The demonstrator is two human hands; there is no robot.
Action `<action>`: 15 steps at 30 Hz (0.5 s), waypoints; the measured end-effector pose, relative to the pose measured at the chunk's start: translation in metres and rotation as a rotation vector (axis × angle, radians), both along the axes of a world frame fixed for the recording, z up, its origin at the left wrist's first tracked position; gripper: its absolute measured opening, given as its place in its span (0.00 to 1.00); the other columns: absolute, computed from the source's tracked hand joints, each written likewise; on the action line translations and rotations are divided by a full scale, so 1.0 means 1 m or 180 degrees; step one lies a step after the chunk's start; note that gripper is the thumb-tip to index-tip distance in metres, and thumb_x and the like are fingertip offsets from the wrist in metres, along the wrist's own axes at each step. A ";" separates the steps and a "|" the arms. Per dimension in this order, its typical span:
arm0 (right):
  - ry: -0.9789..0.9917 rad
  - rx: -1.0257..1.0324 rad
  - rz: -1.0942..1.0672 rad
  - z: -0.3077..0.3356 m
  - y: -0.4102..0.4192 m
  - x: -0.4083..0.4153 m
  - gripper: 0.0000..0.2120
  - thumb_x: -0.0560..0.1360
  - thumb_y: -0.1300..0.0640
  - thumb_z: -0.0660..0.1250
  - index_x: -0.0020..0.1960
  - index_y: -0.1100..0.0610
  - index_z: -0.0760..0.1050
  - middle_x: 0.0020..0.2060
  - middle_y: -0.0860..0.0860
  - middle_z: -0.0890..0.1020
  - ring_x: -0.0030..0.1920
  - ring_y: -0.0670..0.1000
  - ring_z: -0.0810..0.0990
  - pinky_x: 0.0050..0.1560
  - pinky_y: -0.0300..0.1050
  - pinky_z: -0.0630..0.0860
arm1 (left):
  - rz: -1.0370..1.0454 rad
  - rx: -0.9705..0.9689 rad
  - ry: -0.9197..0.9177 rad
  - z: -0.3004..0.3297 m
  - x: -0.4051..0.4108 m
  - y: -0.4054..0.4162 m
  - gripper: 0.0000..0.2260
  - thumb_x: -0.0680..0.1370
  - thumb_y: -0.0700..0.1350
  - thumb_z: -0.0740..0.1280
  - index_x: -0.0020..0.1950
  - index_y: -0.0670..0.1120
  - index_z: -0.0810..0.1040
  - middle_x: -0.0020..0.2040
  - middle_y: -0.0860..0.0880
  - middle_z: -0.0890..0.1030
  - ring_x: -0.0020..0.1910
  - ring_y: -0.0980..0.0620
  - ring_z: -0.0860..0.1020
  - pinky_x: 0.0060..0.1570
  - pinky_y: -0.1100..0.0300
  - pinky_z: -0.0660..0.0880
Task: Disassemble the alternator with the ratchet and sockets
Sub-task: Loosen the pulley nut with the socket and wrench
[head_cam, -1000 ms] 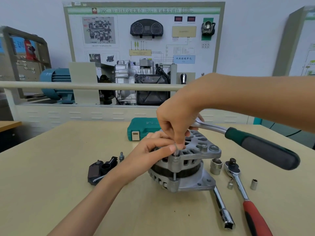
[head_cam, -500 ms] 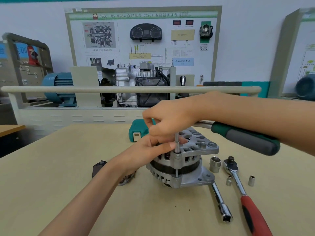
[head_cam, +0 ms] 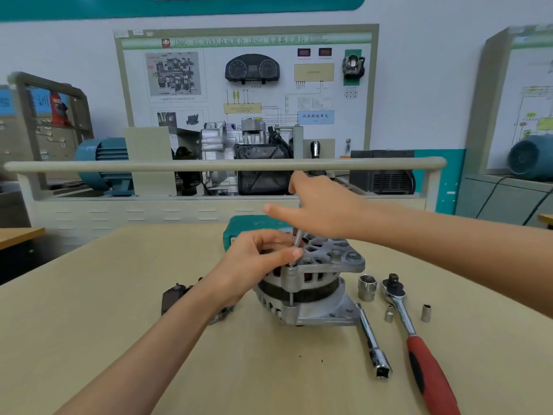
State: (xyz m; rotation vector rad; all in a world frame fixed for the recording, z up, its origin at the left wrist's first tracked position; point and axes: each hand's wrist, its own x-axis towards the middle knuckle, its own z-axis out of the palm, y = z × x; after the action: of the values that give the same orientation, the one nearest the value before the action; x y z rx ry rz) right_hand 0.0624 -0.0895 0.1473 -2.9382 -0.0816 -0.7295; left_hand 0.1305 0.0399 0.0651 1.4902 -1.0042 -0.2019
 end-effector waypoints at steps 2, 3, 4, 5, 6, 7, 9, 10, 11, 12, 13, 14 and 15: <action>-0.0050 -0.0180 0.0073 -0.001 0.001 -0.004 0.25 0.76 0.40 0.58 0.60 0.60 0.65 0.30 0.49 0.73 0.30 0.49 0.74 0.29 0.46 0.71 | 0.0040 0.0029 -0.0023 0.000 -0.003 -0.001 0.05 0.70 0.43 0.72 0.45 0.48 0.82 0.40 0.50 0.84 0.43 0.55 0.81 0.47 0.67 0.76; -0.0152 -0.0381 0.0020 -0.002 0.002 -0.007 0.23 0.77 0.42 0.57 0.60 0.61 0.64 0.29 0.49 0.71 0.28 0.48 0.72 0.27 0.46 0.68 | 0.0075 0.0032 -0.0055 -0.001 -0.004 -0.002 0.05 0.70 0.42 0.72 0.45 0.48 0.81 0.38 0.52 0.84 0.42 0.57 0.81 0.47 0.66 0.76; -0.0298 -0.0635 -0.0138 -0.004 0.004 -0.007 0.21 0.78 0.44 0.57 0.59 0.61 0.63 0.28 0.49 0.69 0.26 0.48 0.69 0.24 0.44 0.65 | 0.0119 0.0024 -0.0096 -0.001 -0.006 -0.004 0.05 0.71 0.42 0.73 0.44 0.48 0.80 0.37 0.54 0.83 0.41 0.58 0.80 0.46 0.66 0.76; -0.0439 -0.0870 -0.0385 -0.006 0.007 -0.006 0.18 0.79 0.46 0.56 0.57 0.61 0.63 0.28 0.48 0.68 0.26 0.48 0.67 0.23 0.43 0.62 | 0.0174 0.0010 -0.0135 -0.002 -0.007 -0.006 0.05 0.71 0.41 0.73 0.44 0.48 0.79 0.36 0.55 0.82 0.40 0.58 0.79 0.46 0.65 0.76; -0.0512 -0.0984 -0.0661 -0.007 0.010 -0.004 0.16 0.79 0.46 0.56 0.53 0.60 0.62 0.28 0.48 0.66 0.25 0.48 0.66 0.23 0.42 0.60 | 0.0237 0.0005 -0.0158 -0.002 -0.009 -0.008 0.05 0.71 0.40 0.73 0.44 0.48 0.79 0.36 0.54 0.81 0.40 0.57 0.79 0.46 0.64 0.76; -0.0490 -0.1023 -0.0891 -0.007 0.014 -0.002 0.13 0.79 0.48 0.56 0.50 0.58 0.62 0.28 0.49 0.65 0.25 0.48 0.64 0.23 0.41 0.58 | 0.0313 0.0000 -0.0178 -0.002 -0.010 -0.010 0.06 0.71 0.40 0.73 0.44 0.47 0.79 0.36 0.53 0.80 0.40 0.57 0.78 0.45 0.64 0.76; -0.0272 -0.1194 -0.1070 -0.003 0.020 0.002 0.08 0.78 0.53 0.56 0.44 0.57 0.64 0.29 0.50 0.65 0.27 0.49 0.64 0.25 0.41 0.58 | 0.0476 -0.0047 -0.0156 -0.001 -0.015 -0.014 0.07 0.70 0.40 0.74 0.42 0.46 0.78 0.34 0.53 0.78 0.37 0.58 0.77 0.39 0.69 0.75; -0.0191 -0.1337 -0.1011 0.000 0.022 0.004 0.07 0.78 0.55 0.56 0.42 0.57 0.65 0.30 0.50 0.64 0.28 0.49 0.66 0.26 0.41 0.59 | 0.0534 -0.0064 -0.0112 -0.001 -0.017 -0.016 0.08 0.70 0.39 0.75 0.41 0.46 0.77 0.32 0.54 0.77 0.34 0.60 0.77 0.36 0.70 0.74; -0.0117 -0.1451 -0.0914 0.003 0.022 0.005 0.08 0.78 0.56 0.56 0.41 0.57 0.64 0.30 0.50 0.64 0.29 0.50 0.67 0.27 0.41 0.60 | 0.0556 -0.0052 -0.0078 0.000 -0.019 -0.018 0.08 0.70 0.40 0.75 0.40 0.46 0.76 0.30 0.55 0.76 0.33 0.61 0.76 0.34 0.72 0.73; -0.0042 -0.1533 -0.0800 0.006 0.021 0.005 0.10 0.78 0.56 0.56 0.39 0.57 0.63 0.30 0.50 0.64 0.30 0.50 0.67 0.27 0.41 0.61 | 0.0540 0.0005 -0.0066 0.001 -0.020 -0.019 0.08 0.70 0.41 0.75 0.41 0.46 0.76 0.30 0.55 0.76 0.32 0.62 0.76 0.33 0.72 0.72; 0.0017 -0.1597 -0.0690 0.008 0.020 0.006 0.12 0.77 0.56 0.57 0.36 0.57 0.61 0.30 0.50 0.65 0.29 0.49 0.66 0.27 0.42 0.61 | 0.0490 0.0100 -0.0084 0.003 -0.021 -0.019 0.07 0.71 0.43 0.74 0.42 0.47 0.77 0.30 0.55 0.77 0.32 0.63 0.76 0.33 0.73 0.72; 0.0031 -0.1640 -0.0583 0.009 0.018 0.006 0.14 0.77 0.55 0.57 0.34 0.57 0.60 0.30 0.50 0.65 0.28 0.49 0.66 0.26 0.41 0.61 | 0.0418 0.0209 -0.0128 0.004 -0.021 -0.017 0.05 0.72 0.45 0.73 0.45 0.49 0.79 0.32 0.56 0.79 0.34 0.64 0.77 0.35 0.75 0.72; -0.0020 -0.1664 -0.0472 0.009 0.016 0.006 0.15 0.77 0.55 0.57 0.33 0.57 0.61 0.29 0.49 0.66 0.27 0.49 0.65 0.25 0.41 0.60 | 0.0319 0.0295 -0.0175 0.005 -0.019 -0.013 0.05 0.73 0.47 0.72 0.48 0.51 0.80 0.36 0.56 0.82 0.38 0.64 0.79 0.39 0.76 0.72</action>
State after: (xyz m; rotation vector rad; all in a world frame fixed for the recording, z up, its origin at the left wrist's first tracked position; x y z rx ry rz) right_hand 0.0689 -0.0736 0.1561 -3.4689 -0.0633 -0.8475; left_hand 0.1110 0.0265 0.0701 1.6340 -0.9721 -0.1380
